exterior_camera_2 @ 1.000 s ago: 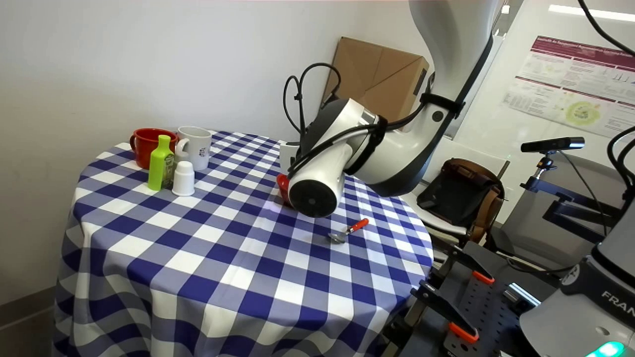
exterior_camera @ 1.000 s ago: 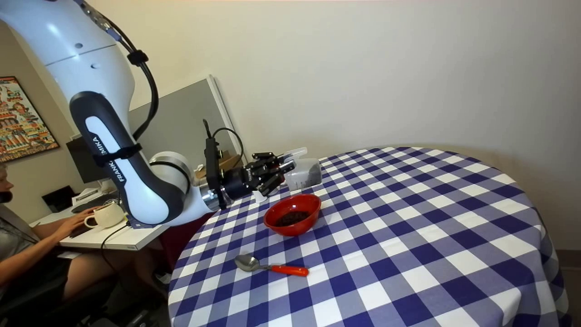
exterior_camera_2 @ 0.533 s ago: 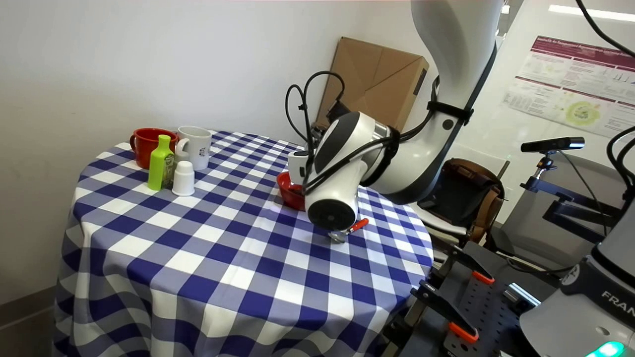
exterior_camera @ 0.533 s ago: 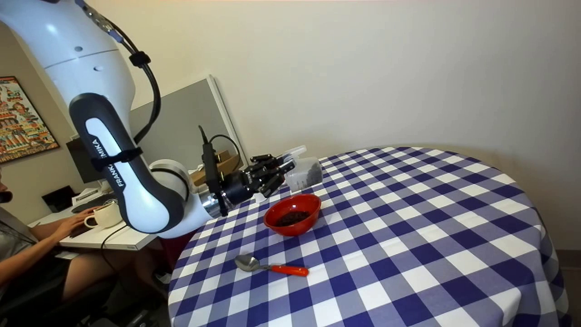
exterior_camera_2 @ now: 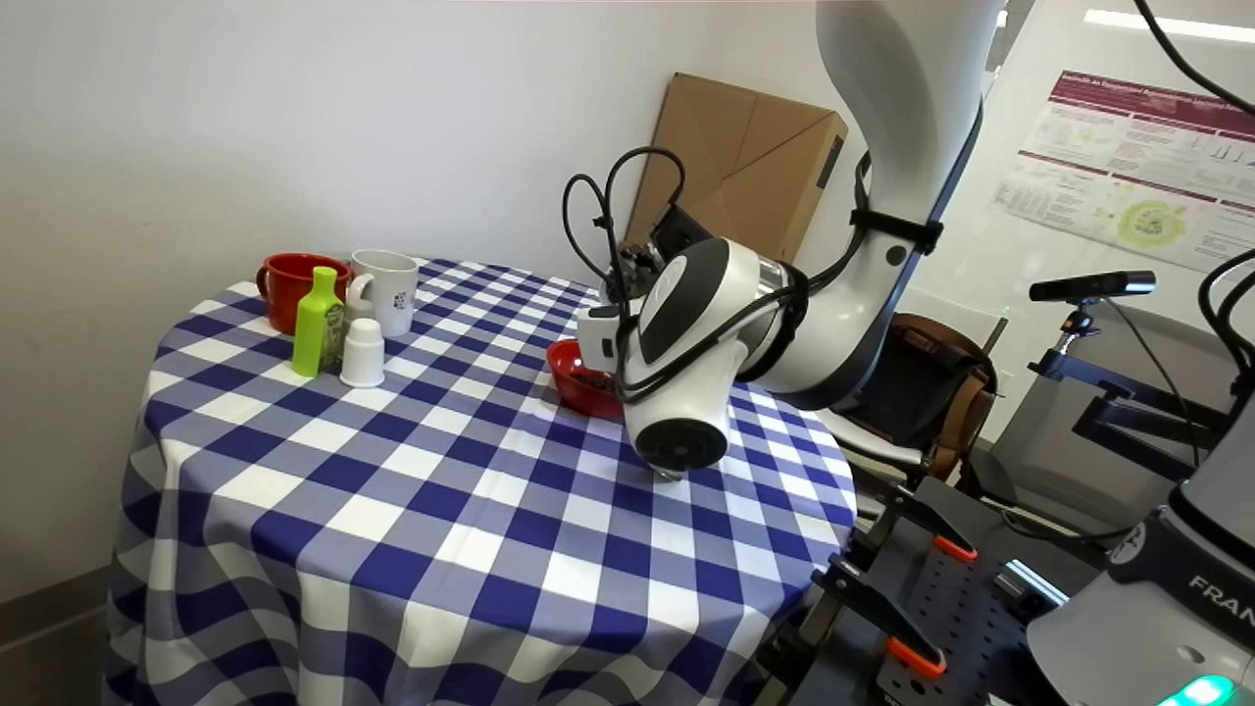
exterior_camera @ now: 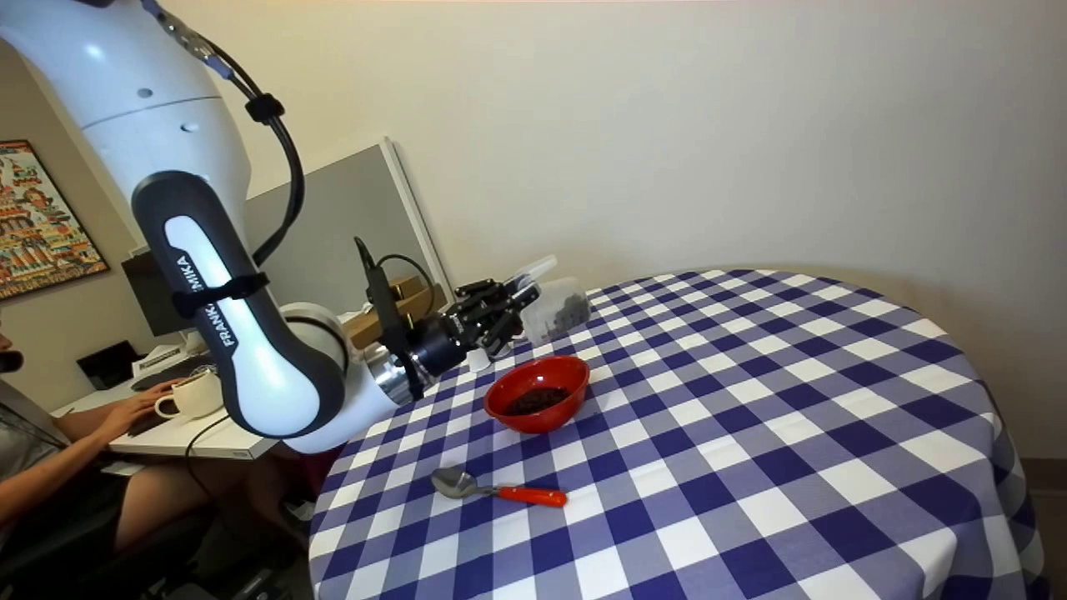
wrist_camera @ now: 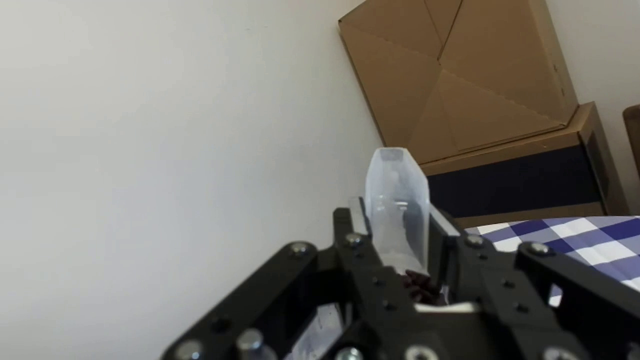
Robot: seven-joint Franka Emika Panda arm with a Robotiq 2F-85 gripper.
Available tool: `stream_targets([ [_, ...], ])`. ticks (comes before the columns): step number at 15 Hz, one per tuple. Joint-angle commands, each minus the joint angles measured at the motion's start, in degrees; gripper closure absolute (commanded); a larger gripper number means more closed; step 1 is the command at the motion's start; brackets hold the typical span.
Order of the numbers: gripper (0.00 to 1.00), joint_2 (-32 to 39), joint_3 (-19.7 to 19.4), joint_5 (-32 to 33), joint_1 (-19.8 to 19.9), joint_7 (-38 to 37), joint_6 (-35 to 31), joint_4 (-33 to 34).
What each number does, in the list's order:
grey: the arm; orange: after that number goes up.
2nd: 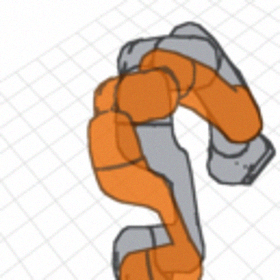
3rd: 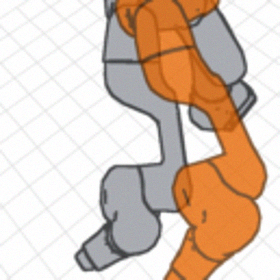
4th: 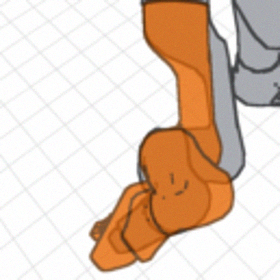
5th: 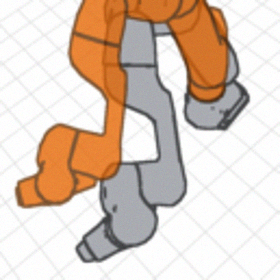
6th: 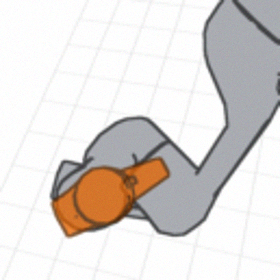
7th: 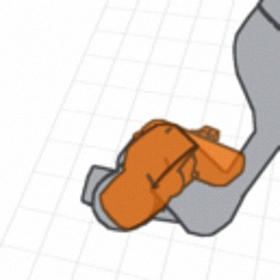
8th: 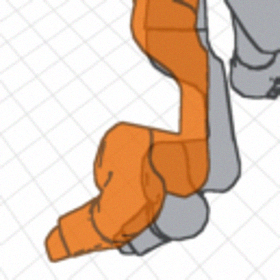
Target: Pour some of the things in the jug into the bowl
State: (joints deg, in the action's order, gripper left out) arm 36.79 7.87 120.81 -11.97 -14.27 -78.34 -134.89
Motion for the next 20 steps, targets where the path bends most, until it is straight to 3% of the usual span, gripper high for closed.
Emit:
stream_targets([
  [1, 0.91, 0.37, 0.20, 2.47, 0.45, -0.88, 2.79, -1.02],
  [20, 0.90, 0.99, -0.33, 8.67, 0.17, -0.26, 8.73, -3.15],
])
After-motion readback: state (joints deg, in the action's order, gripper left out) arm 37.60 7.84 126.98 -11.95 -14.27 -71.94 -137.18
